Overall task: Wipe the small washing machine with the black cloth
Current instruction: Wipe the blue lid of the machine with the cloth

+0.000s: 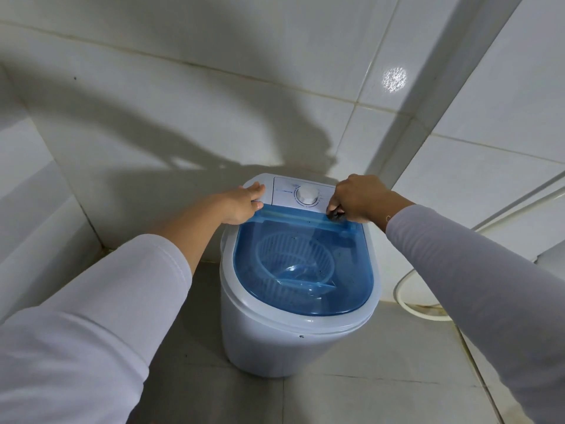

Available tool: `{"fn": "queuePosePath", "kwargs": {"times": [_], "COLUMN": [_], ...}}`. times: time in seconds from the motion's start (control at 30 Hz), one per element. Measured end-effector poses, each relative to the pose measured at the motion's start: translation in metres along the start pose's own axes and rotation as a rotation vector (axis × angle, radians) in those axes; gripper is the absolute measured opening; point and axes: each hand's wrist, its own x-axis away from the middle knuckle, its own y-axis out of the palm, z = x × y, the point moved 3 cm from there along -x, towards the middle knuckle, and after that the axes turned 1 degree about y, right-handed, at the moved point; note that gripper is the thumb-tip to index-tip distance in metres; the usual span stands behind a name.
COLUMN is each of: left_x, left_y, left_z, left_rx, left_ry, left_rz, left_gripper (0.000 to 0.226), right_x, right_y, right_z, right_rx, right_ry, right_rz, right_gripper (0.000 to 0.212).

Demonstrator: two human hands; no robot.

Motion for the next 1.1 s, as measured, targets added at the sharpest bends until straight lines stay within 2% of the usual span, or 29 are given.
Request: {"fn": "queuePosePath", "kwargs": {"times": [0.23, 0.33, 0.5, 0.67, 0.77, 0.9, 1.1], "left_x": [0.04, 0.076, 0.11, 0.111, 0.111, 0.111, 0.111], "left_y": [0.016, 0.025, 0.045, 0.06, 0.062, 0.064, 0.065], "left_z": [-0.017, -0.02, -0.021, -0.029, -0.029, -0.029, -0.027], "left_rx": [0.307, 0.408, 0.459, 0.468, 0.458, 0.426, 0.415], "left_ry": [-0.108, -0.146, -0.101, -0.108, -0.118, -0.122, -0.131], "left_rz": [0.143, 0.113, 0.022, 0.036, 0.056, 0.06, 0.068], "left_gripper": [0.064, 0.074, 0.089, 0.098, 0.097, 0.096, 0.094], "right_x": [0.004, -0.008, -0.025, -0.033, -0.03, -0.028, -0.026], "right_y": [-0.044, -0.052, -0.053, -0.039, -0.045, -0.034, -0.006], "right_z": [-0.014, -0.047, -0.093, -0.11, -0.114, -0.129, -0.134], "right_rx": [-0.296, -0.383, -0.38, -0.481, -0.501, -0.425, -0.518], "right_ry": [-0.012, -0.047, -0.061, -0.037, -0.036, -0.068, -0.018], "right_rz": [0.134, 0.172, 0.291, 0.185, 0.234, 0.133, 0.09], "right_gripper": [0.038, 0.045, 0.04, 0.038, 0.042, 0.05, 0.051]}}
